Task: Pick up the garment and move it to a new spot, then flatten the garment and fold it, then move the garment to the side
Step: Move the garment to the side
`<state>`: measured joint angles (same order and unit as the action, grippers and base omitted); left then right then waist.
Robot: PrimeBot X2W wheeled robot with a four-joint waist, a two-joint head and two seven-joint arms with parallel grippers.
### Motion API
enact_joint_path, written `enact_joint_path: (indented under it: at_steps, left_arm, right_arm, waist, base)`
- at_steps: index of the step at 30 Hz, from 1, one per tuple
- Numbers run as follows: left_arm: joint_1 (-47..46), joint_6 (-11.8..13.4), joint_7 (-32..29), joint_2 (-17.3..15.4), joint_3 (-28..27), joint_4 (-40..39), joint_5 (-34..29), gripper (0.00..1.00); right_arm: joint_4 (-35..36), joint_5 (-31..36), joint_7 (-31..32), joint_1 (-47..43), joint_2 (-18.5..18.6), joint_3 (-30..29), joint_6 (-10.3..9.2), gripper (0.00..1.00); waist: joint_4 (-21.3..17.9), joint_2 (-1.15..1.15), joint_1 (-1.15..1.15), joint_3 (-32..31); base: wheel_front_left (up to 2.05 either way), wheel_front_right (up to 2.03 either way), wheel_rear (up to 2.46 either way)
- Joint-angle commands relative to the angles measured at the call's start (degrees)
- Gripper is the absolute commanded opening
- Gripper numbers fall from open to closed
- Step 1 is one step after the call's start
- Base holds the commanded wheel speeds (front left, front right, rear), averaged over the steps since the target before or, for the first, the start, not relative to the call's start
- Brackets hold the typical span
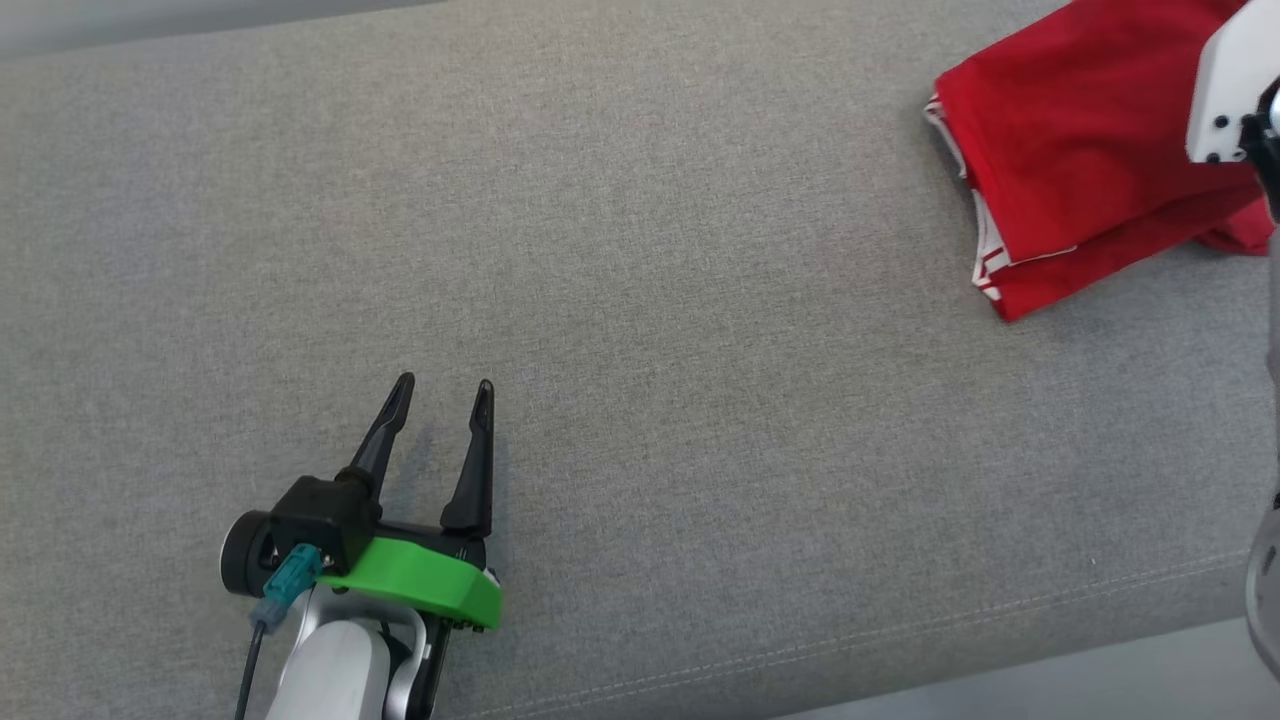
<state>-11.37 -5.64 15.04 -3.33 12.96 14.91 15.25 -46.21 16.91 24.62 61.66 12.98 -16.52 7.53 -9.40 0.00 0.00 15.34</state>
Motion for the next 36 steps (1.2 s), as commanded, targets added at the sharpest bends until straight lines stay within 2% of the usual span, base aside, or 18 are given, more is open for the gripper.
enact_joint_path:
  at_steps: [1, 9, 17, 18, 19, 27, 30, 36]
  left_arm:
    - [-1.3, -0.4, 0.2, -0.2, 0.0, 0.1, -0.4, 1.0]
    - [-2.7, -1.0, 0.2, -1.1, 1.1, 1.0, -1.4, 1.0]
    - [-3.5, -1.2, 0.2, -2.1, 2.3, 0.8, -2.4, 1.0]
    - [-3.6, -1.2, 0.2, -2.2, 2.4, 0.7, -2.5, 1.0]
    - [-3.7, -1.2, 0.1, -2.4, 2.5, 0.6, -2.6, 1.0]
    - [-4.3, -0.8, 0.1, -3.5, 3.2, -1.1, -3.3, 1.0]
    - [-4.3, -0.4, 0.1, -3.5, 2.6, -2.0, -2.7, 1.0]
    - [-2.3, 0.5, 0.1, -2.2, 0.3, -2.3, 1.4, 1.0]
  right_arm:
    - [-0.4, 1.0, -0.3, 1.1, 1.4, -0.2, -0.1, 0.0]
    - [-0.9, 4.0, -2.6, 1.6, 7.1, -3.9, -0.1, 0.0]
    - [0.1, 9.0, -3.9, -0.2, 9.9, -12.7, -0.1, 0.0]
    - [0.4, 10.1, -4.2, -0.5, 10.0, -13.8, -0.1, 0.2]
    - [0.7, 11.2, -4.0, -0.6, 9.8, -14.9, -0.1, 1.0]
    - [2.1, 17.3, -5.0, -3.1, 8.3, -21.8, -0.1, 1.0]
    - [1.5, 17.9, -5.3, -4.0, 6.9, -23.4, -0.1, 1.0]
    - [-1.0, 16.5, -10.3, -6.1, 3.8, -23.8, -0.1, 1.0]
  waist:
    - [0.0, 0.0, 0.0, 1.5]
    - [2.3, 0.0, 0.0, 3.6]
    - [5.3, 0.0, 0.0, 6.0]
    - [5.7, 0.0, 0.0, 6.4]
    - [6.0, 0.0, 0.0, 6.7]
    - [6.4, 0.0, 0.0, 7.6]
    - [5.9, 0.0, 0.0, 6.8]
    - [5.1, 0.0, 0.0, 2.7]
  base:
    - [0.0, 0.0, 0.0]
    - [0.0, 0.0, 0.0]
    - [0.0, 0.0, 0.0]
    - [0.0, 0.0, 0.0]
    - [0.0, 0.0, 0.0]
    - [0.0, 0.0, 0.0]
    - [0.0, 0.0, 0.0]
    - [0.0, 0.0, 0.0]
